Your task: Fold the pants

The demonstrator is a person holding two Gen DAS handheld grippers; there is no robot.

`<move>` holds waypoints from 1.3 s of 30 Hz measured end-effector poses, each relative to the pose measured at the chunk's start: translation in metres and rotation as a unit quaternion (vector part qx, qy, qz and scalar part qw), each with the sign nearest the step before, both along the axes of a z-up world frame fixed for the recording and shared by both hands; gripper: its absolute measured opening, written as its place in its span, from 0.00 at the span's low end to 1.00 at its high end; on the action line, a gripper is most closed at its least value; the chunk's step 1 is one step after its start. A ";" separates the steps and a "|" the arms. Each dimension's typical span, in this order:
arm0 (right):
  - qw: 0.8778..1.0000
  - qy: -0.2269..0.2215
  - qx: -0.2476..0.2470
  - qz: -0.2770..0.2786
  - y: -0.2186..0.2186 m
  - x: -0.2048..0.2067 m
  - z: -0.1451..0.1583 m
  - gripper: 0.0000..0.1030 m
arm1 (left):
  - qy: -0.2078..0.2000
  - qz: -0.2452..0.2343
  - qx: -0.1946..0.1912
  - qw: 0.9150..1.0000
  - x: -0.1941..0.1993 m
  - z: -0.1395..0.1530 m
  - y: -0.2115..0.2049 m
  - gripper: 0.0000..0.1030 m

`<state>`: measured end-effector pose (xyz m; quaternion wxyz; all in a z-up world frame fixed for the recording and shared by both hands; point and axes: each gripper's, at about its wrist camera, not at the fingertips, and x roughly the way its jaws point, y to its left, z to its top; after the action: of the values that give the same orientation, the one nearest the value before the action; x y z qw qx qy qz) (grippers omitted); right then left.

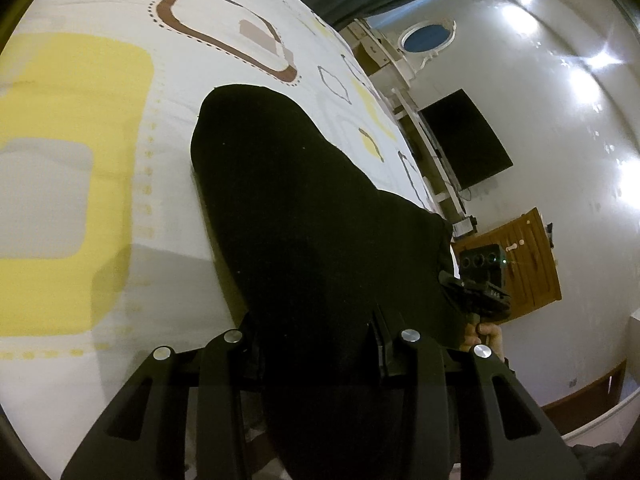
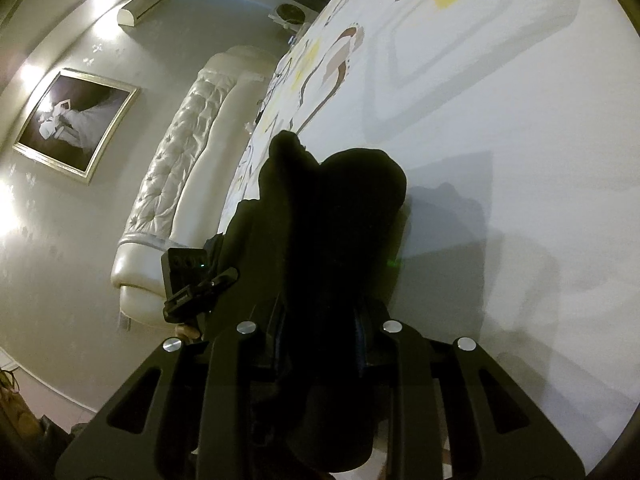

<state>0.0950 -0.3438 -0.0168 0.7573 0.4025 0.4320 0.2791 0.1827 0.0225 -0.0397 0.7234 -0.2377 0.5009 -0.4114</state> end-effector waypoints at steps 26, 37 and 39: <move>0.999 0.003 0.020 0.025 0.060 0.044 -0.005 0.24 | -0.004 0.045 0.011 0.999 0.010 0.012 0.063 0.36; 0.999 0.004 0.029 0.024 0.069 0.056 -0.005 0.24 | -0.001 0.053 0.009 0.999 0.011 0.009 0.084 0.36; 0.999 0.004 0.031 0.023 0.068 0.058 -0.005 0.24 | 0.001 0.054 0.008 0.998 0.011 0.009 0.085 0.36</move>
<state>0.1532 -0.2756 -0.0222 0.7363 0.4167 0.4353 0.3078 0.1940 0.1079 -0.0308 0.7463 -0.2588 0.4913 -0.3671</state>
